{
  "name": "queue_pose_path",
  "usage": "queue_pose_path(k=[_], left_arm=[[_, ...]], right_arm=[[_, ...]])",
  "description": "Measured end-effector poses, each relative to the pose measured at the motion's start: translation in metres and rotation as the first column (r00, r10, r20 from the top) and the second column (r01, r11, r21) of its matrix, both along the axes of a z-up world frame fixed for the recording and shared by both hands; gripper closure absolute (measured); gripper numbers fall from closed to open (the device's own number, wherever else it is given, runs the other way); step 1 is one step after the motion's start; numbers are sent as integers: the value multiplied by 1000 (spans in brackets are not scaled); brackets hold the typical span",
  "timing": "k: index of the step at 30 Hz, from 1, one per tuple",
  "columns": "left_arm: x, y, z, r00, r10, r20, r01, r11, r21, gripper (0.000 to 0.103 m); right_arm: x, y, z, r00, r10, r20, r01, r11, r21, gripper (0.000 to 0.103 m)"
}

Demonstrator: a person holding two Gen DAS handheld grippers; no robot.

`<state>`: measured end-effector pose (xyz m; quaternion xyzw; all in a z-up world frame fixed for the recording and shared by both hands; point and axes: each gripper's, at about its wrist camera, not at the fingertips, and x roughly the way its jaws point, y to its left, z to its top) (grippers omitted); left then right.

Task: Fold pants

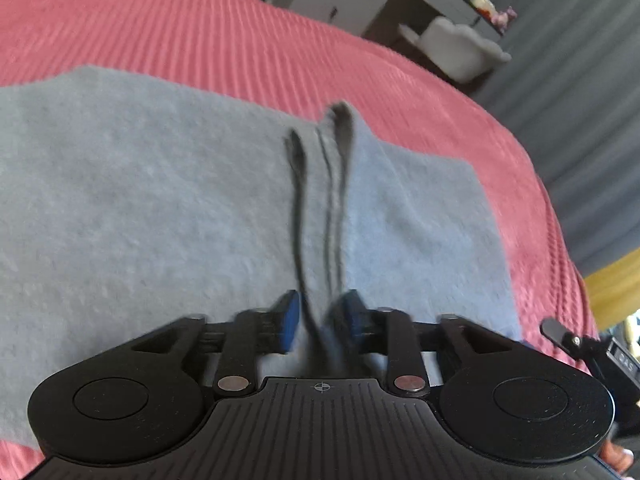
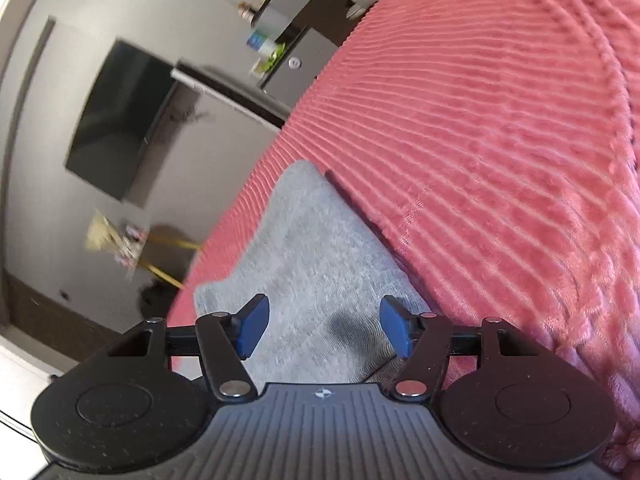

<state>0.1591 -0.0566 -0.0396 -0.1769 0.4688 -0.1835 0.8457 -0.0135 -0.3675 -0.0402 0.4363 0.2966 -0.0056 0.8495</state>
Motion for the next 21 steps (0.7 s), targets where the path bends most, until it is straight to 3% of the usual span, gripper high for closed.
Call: queue_pose_path(k=[1, 5, 8, 9, 10, 11, 13, 17, 21], left_arm=[[5, 1, -1, 1000, 17, -1, -17, 1000, -19, 66], [35, -6, 1, 997, 75, 25, -71, 990, -119, 44], [63, -19, -3, 993, 113, 23, -108, 981, -160, 41], [69, -22, -5, 992, 126, 26, -120, 978, -169, 48], [77, -25, -8, 991, 137, 6, -134, 975, -176, 64], [84, -26, -11, 990, 139, -16, -140, 975, -174, 87], [91, -27, -6, 991, 131, -6, -130, 975, -183, 88], [86, -25, 20, 989, 44, 143, -20, 987, -161, 88], [87, -23, 15, 991, 43, 129, -33, 996, -78, 87]], right_arm=[[2, 3, 1, 1000, 4, -10, -4, 1000, -14, 42], [9, 8, 3, 999, 11, -42, -13, 999, -50, 44], [8, 7, 2, 999, 5, -41, -6, 999, -38, 44], [8, 6, 1, 999, 0, -40, -1, 999, -32, 44], [8, 6, 0, 999, -3, -44, 2, 1000, -31, 45], [8, 4, -2, 999, -2, -47, 1, 1000, -31, 45], [9, 5, -2, 999, -2, -50, 0, 999, -38, 45], [8, 5, -2, 1000, 3, -29, -4, 1000, -29, 45], [9, 2, -5, 1000, -3, -30, 3, 1000, -7, 45]])
